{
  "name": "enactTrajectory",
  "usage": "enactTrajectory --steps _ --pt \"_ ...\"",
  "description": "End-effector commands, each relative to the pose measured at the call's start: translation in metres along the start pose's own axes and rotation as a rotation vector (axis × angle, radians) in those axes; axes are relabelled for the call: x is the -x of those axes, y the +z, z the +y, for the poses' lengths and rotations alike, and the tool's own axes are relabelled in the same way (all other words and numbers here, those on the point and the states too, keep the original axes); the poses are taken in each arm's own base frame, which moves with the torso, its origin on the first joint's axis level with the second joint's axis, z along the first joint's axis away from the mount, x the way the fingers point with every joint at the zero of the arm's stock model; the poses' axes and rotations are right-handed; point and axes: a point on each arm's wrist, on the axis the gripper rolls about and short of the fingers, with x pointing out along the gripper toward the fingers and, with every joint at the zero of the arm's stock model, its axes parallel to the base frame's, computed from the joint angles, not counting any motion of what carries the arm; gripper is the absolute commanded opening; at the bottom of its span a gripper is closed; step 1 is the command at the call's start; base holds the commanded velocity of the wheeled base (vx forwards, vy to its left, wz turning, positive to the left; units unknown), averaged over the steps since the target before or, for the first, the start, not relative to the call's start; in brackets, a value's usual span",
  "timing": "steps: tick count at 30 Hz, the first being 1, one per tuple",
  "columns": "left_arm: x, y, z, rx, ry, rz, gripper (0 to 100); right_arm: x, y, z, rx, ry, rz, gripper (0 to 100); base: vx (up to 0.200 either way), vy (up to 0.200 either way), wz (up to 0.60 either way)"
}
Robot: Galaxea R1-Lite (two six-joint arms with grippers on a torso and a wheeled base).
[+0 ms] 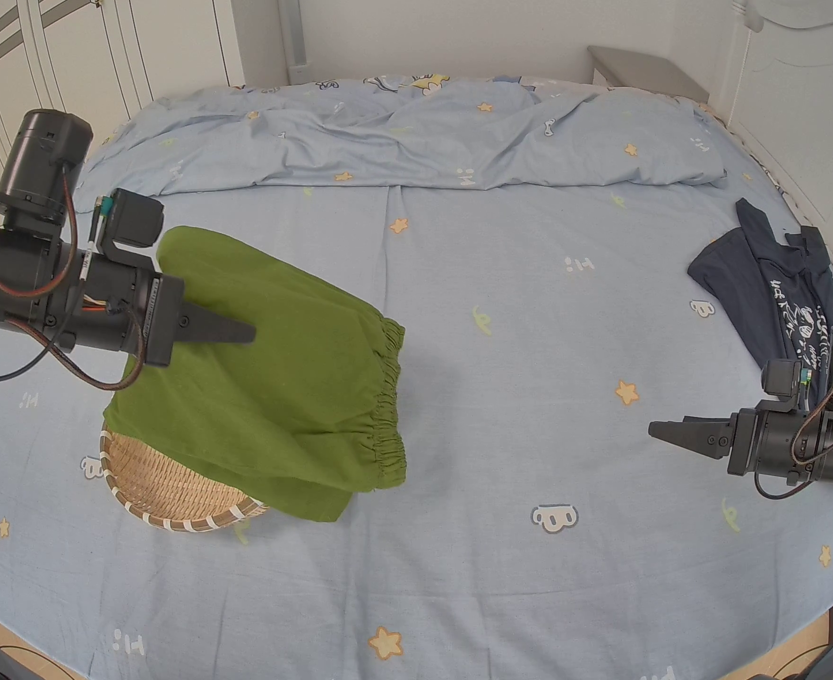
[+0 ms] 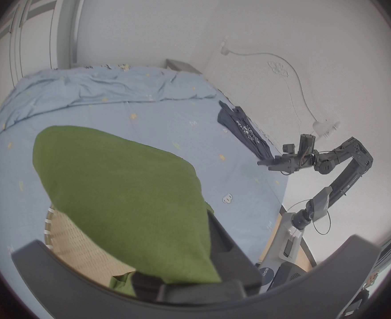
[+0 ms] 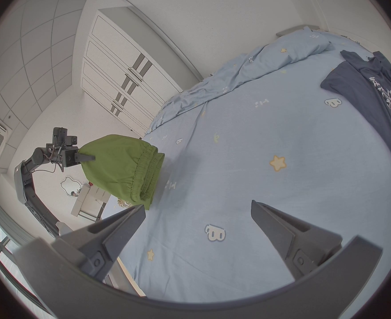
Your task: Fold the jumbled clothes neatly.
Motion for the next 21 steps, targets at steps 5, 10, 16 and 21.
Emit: enactTrajectory --steps 5,10,16,21 --pt "0.022 0.005 0.01 -0.005 0.061 -0.112 0 0.006 0.003 0.005 0.009 0.006 -0.013 100 0.0 0.0 0.0" --pt "0.022 0.005 0.012 0.005 0.066 -0.115 0 0.007 0.003 0.006 0.01 0.005 -0.012 100 0.0 0.0 0.0" --pt "0.033 0.006 0.023 0.027 0.106 -0.144 0 0.007 0.003 0.006 0.011 0.006 -0.013 100 0.0 0.0 0.0" --pt "0.035 0.006 0.022 0.043 0.098 -0.152 0 0.008 0.004 0.006 0.012 0.006 -0.015 100 0.0 0.0 0.0"
